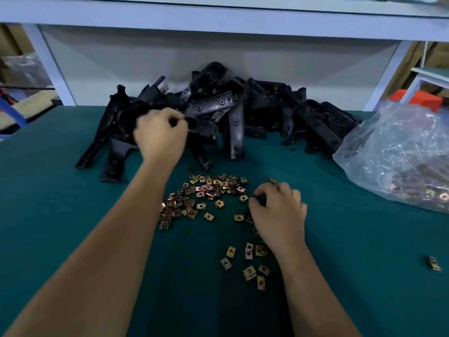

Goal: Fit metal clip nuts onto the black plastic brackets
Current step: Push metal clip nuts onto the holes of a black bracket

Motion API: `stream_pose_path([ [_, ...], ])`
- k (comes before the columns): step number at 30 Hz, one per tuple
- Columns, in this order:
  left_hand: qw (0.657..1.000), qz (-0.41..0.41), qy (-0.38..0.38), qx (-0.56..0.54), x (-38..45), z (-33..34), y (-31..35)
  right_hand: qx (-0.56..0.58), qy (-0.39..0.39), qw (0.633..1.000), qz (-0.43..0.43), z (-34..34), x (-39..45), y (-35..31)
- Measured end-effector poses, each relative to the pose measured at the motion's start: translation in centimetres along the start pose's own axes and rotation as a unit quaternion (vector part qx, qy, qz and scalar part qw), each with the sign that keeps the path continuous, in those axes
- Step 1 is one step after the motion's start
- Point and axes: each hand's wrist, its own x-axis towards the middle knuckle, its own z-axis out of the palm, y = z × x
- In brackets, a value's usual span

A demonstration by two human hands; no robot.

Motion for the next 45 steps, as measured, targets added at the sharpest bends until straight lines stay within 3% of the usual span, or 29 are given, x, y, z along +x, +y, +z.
stream_pose_path([
  [2, 0.988, -0.053, 0.036, 0.14, 1.3, -1.2, -2.8, -0.001, -0.001, 1.0, 0.002, 0.0, 0.1, 0.0],
  [3, 0.982, -0.103, 0.029, 0.156, 1.9, -1.9, -4.3, 0.0, -0.003, 1.0, 0.005, 0.0, 0.1, 0.0],
  [6, 0.956, -0.265, -0.096, 0.075, 2.0, -3.0, -7.2, 0.004, -0.009, 1.0, 0.012, 0.1, 0.2, -0.1],
  [8, 0.944, -0.247, -0.168, 0.141, 0.9, -2.1, -7.7, 0.003, -0.009, 1.0, 0.016, 0.1, 0.2, -0.2],
  [10, 0.951, -0.202, -0.161, 0.168, 0.0, -1.2, -7.0, -0.002, -0.009, 1.0, 0.014, 0.1, 0.3, -0.2],
  [14, 0.958, -0.18, -0.197, 0.11, -0.8, -0.6, -4.7, -0.002, -0.006, 1.0, 0.013, 0.2, 0.4, -0.1],
  [18, 0.963, -0.087, -0.251, 0.04, -3.4, 0.7, -2.0, 0.005, -0.017, 1.0, 0.015, 0.1, 0.5, 0.1],
  [25, 0.969, -0.088, -0.177, 0.146, -6.2, 1.3, -1.0, 0.043, -0.025, 0.999, 0.018, -0.2, 0.2, 0.2],
  [28, 0.981, -0.074, -0.153, 0.097, -5.9, 0.3, -0.8, 0.047, -0.026, 0.998, 0.015, -0.4, 0.2, 0.0],
  [31, 0.989, -0.092, -0.103, -0.048, -5.8, -0.9, -0.4, 0.045, -0.006, 0.999, 0.0, -0.6, -0.1, -0.3],
  [33, 0.952, -0.17, -0.108, -0.23, -6.5, -1.5, 0.1, 0.06, 0.023, 0.998, -0.025, -0.7, -0.3, -0.5],
  [36, 0.818, -0.252, -0.175, -0.487, -8.9, -1.5, 0.5, 0.128, 0.06, 0.988, -0.069, -0.7, -0.9, -1.0],
  [41, 0.646, -0.243, -0.266, -0.673, -12.1, -1.2, 0.7, 0.26, 0.047, 0.959, -0.103, -0.4, -1.9, -2.2],
  [43, 0.627, -0.229, -0.283, -0.688, -12.7, -1.5, 0.5, 0.303, 0.029, 0.947, -0.106, -0.3, -2.4, -2.7],
  [45, 0.655, -0.199, -0.297, -0.666, -13.2, -1.6, 0.3, 0.33, 0.014, 0.938, -0.108, -0.2, -2.9, -3.0],
])
